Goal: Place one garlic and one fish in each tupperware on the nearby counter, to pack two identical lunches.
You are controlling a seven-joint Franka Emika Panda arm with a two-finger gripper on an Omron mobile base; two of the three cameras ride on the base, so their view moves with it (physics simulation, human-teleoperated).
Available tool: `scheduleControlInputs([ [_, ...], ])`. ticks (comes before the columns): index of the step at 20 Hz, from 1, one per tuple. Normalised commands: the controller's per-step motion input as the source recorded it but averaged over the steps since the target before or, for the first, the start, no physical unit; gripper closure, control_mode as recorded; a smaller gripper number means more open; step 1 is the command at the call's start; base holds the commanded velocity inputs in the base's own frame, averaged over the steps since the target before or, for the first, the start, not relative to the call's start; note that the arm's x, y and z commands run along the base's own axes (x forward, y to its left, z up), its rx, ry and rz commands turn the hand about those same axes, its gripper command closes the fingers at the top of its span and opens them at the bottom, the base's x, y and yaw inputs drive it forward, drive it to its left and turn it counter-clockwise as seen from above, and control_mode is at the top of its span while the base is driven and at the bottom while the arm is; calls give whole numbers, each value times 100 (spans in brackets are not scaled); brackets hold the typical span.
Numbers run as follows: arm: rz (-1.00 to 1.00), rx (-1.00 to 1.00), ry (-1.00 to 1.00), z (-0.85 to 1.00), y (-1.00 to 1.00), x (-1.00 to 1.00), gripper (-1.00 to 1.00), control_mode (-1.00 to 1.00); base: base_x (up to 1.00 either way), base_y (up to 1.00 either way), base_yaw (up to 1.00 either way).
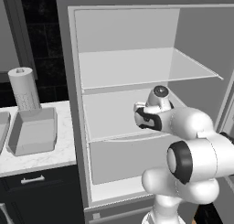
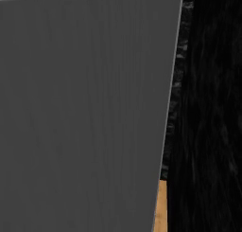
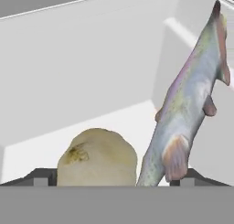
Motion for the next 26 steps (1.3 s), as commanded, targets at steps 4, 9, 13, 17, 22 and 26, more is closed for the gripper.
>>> scheduleControlInputs([
  [4,-7,0,-2,-52,-36,3,100,-100,0,0,0],
  [9,-7,0,-1,-43,-18,-3,100,-100,0,0,0],
  [13,-1,0,-2,-8,0,-43,100,-100,0,0,0],
  [17,0,0,-7,0,6,-89,100,-100,0,0,0],
  [22,10,-1,-8,28,43,-100,100,-100,0,0,0],
  [26,11,-1,0,61,44,-100,100,-100,0,0,0],
])
